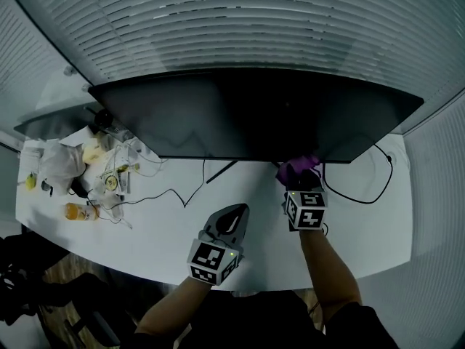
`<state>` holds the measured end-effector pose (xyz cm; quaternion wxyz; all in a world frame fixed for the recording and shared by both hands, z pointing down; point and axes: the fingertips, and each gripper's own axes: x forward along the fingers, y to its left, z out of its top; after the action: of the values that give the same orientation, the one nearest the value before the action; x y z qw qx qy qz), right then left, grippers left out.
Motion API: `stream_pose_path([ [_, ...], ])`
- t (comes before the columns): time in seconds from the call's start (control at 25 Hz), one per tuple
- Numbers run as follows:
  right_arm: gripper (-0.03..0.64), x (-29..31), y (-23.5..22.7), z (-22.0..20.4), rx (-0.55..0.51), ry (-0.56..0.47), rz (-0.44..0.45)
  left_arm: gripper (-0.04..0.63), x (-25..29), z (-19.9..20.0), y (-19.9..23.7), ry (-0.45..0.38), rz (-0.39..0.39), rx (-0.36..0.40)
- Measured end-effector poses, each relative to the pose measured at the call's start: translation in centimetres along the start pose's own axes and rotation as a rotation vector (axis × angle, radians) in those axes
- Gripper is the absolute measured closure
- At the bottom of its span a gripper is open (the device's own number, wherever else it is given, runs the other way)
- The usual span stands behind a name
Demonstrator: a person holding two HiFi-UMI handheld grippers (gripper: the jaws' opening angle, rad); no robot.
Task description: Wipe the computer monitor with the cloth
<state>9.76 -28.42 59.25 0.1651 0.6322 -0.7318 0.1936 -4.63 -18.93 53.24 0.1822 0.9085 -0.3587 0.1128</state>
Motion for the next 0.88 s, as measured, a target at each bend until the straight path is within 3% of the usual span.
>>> stream_pose_path([
  [0.88,0.556,6.9,21.6,2.3,-0.072,0.004,0.192,0.592,-12.8,-2.4,12.6,-0.016,0.161,-0.079],
])
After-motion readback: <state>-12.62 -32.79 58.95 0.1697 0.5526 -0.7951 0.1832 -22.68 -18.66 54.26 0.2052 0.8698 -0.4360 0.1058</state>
